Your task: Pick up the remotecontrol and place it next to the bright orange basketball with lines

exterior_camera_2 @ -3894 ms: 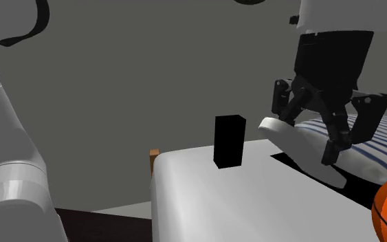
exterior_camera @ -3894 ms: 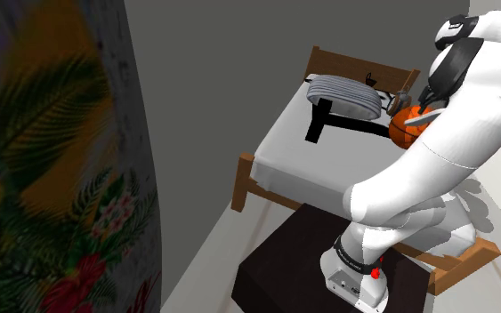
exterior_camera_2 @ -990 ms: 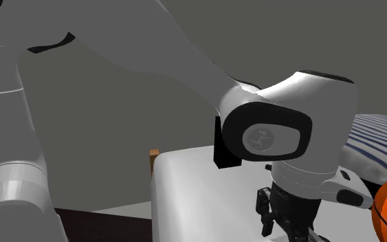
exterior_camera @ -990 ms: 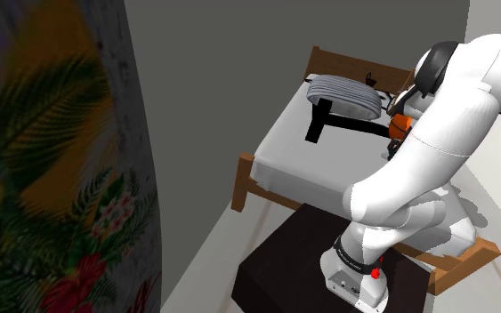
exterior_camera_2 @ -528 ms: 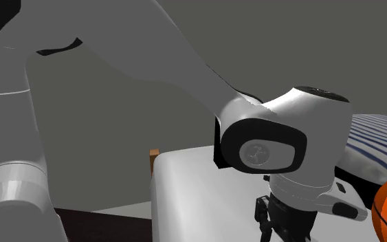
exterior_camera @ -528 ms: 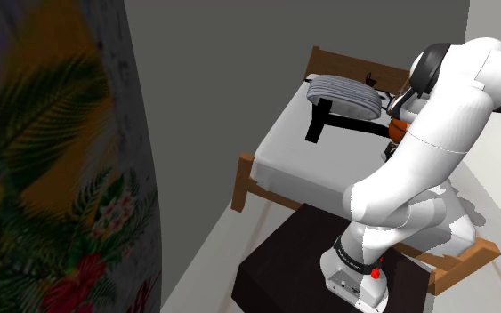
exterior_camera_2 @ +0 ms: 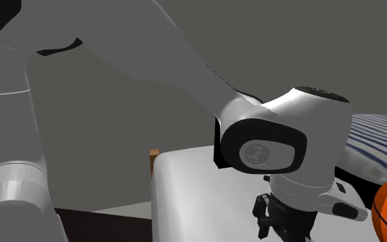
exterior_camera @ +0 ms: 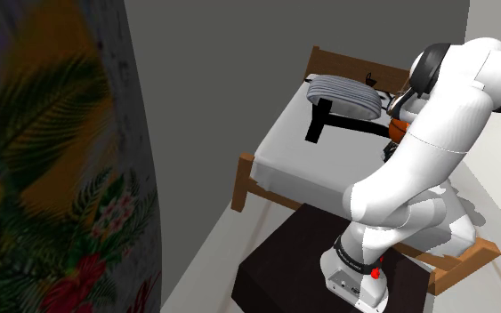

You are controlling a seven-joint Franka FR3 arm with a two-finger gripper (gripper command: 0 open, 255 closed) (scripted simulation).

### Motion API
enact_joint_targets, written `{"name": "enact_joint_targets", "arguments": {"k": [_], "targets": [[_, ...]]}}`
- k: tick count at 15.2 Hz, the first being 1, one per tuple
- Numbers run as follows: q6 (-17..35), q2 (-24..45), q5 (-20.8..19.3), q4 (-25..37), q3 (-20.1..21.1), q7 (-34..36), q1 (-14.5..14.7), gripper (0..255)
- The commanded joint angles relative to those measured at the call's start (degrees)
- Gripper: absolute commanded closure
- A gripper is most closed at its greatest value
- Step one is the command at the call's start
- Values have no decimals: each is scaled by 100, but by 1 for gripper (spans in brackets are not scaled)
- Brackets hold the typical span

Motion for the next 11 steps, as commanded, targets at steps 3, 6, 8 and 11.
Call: {"name": "enact_joint_targets", "arguments": {"k": [3,6,8,11], "targets": [[-180,-143,-133,78,-18,94,22,0],[-694,-493,-437,339,-29,313,62,0],[-694,-494,-438,338,-27,314,60,0],[-694,-493,-437,339,-27,313,60,0]]}}
